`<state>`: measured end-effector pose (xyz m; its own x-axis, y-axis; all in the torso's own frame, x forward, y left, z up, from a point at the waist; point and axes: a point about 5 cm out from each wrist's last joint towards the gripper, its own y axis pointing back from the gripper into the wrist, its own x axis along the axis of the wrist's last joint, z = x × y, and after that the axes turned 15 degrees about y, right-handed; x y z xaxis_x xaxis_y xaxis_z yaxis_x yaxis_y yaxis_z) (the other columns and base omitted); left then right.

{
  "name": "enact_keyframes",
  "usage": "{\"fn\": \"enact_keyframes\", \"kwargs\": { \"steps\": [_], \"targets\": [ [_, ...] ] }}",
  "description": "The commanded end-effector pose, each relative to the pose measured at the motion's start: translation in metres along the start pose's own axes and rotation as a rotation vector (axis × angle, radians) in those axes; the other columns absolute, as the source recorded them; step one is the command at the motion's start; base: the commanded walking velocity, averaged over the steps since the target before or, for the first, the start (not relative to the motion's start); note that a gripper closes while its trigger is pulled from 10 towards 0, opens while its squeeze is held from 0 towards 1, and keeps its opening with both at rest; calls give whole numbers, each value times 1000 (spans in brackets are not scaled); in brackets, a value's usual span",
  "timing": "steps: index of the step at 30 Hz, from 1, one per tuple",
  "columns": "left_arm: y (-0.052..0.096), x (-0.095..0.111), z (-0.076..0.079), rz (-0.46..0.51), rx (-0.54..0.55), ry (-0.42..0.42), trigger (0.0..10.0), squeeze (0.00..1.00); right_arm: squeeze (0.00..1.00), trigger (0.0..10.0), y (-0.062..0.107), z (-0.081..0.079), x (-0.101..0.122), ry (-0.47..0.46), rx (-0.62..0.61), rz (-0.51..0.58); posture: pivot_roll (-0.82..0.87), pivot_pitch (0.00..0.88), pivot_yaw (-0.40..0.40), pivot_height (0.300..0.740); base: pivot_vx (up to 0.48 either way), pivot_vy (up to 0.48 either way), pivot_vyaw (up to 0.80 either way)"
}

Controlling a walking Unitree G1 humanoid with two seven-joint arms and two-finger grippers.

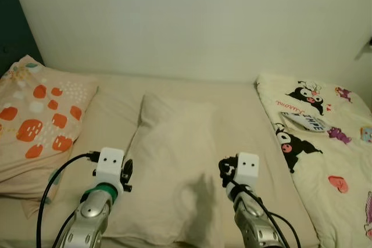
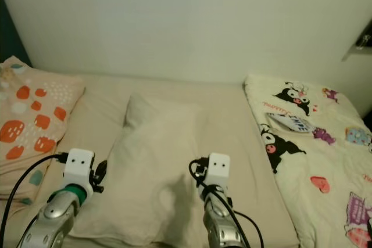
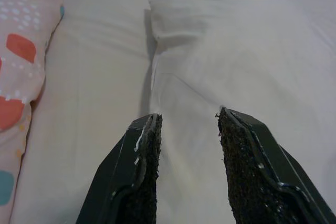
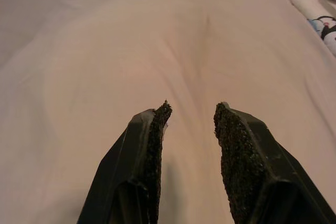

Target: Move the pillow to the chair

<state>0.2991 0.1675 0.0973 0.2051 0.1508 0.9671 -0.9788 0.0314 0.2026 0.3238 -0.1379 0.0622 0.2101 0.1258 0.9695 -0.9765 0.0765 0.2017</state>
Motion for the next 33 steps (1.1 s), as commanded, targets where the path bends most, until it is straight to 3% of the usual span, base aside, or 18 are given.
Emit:
{"fn": "enact_keyframes", "kwargs": {
  "steps": [1,7,19,33],
  "targets": [
    [-1,-3,6,7,-34,-19,10000,0,0,10000,1,6,-10,-17,-29,-46,35,42,-11,740,0,0,0],
    [-5,6,8,76,-17,-19,10000,0,0,10000,1,9,-11,-47,-39,-51,19,46,-6,740,0,0,0],
    [-11,16,12,124,-58,-13,10000,0,0,10000,9,4,-17,-38,-53,-35,13,55,52,740,0,0,0],
    [0,2,10,109,-36,19,10000,0,0,10000,11,2,-10,-40,-11,21,14,77,19,691,0,0,0]
  ]
}}
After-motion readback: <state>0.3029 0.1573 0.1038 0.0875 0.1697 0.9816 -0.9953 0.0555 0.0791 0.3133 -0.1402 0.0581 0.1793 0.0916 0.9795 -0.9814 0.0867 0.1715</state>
